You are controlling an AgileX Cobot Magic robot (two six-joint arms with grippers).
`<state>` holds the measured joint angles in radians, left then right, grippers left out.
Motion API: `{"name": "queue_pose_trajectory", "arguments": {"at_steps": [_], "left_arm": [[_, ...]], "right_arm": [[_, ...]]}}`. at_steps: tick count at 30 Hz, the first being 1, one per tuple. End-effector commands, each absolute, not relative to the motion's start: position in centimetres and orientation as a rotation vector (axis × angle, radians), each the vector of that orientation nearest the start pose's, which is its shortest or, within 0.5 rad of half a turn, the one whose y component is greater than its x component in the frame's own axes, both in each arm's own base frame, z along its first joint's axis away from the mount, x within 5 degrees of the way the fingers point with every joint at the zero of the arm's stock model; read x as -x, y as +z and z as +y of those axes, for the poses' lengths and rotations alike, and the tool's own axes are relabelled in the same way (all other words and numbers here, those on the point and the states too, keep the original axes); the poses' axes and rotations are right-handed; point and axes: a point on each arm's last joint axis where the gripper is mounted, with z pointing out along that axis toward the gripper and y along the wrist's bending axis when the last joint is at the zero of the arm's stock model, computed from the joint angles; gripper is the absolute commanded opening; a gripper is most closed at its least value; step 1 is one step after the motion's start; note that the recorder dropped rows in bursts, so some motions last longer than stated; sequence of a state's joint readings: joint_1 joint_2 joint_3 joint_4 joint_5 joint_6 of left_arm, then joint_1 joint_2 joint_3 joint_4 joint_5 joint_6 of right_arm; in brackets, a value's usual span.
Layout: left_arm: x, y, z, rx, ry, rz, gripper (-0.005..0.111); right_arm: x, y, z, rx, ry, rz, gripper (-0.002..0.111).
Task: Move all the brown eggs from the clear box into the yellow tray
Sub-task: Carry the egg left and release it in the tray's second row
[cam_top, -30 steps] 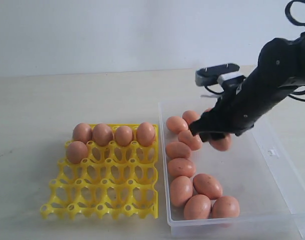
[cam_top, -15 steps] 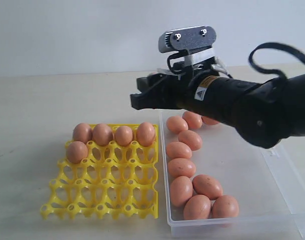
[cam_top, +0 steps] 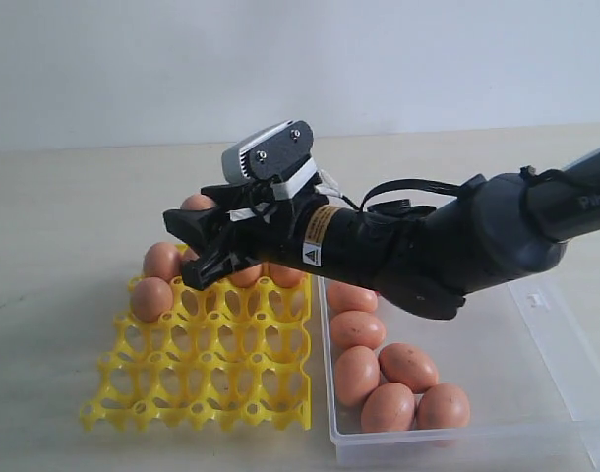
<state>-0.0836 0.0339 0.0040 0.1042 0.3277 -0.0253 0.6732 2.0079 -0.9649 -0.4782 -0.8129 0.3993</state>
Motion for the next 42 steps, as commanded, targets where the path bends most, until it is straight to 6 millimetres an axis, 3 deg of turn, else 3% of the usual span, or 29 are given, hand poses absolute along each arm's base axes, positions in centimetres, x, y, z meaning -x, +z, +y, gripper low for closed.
{"name": "queue_pose_trajectory", "arguments": {"at_steps": [1, 24, 36, 42], "left_arm": [[-5.6, 18.3, -0.2, -0.122, 0.013, 1.830, 0.000], [-5.6, 18.3, -0.2, -0.122, 0.013, 1.830, 0.000], [-5.6, 18.3, -0.2, -0.122, 0.013, 1.830, 0.000], [-5.6, 18.3, -0.2, -0.122, 0.013, 1.830, 0.000]], "right_arm": [[-29.7, 15.2, 28.6, 0.890, 0.853, 1.582, 0.000], [-29.8, 10.8, 29.5, 0.940, 0.878, 1.632, 0.000], [-30.1, 10.8, 29.3, 0.904, 0.847, 1.635, 0.000], [-30.5, 10.6, 29.1, 0.887, 0.809, 1.659, 0.013]]}}
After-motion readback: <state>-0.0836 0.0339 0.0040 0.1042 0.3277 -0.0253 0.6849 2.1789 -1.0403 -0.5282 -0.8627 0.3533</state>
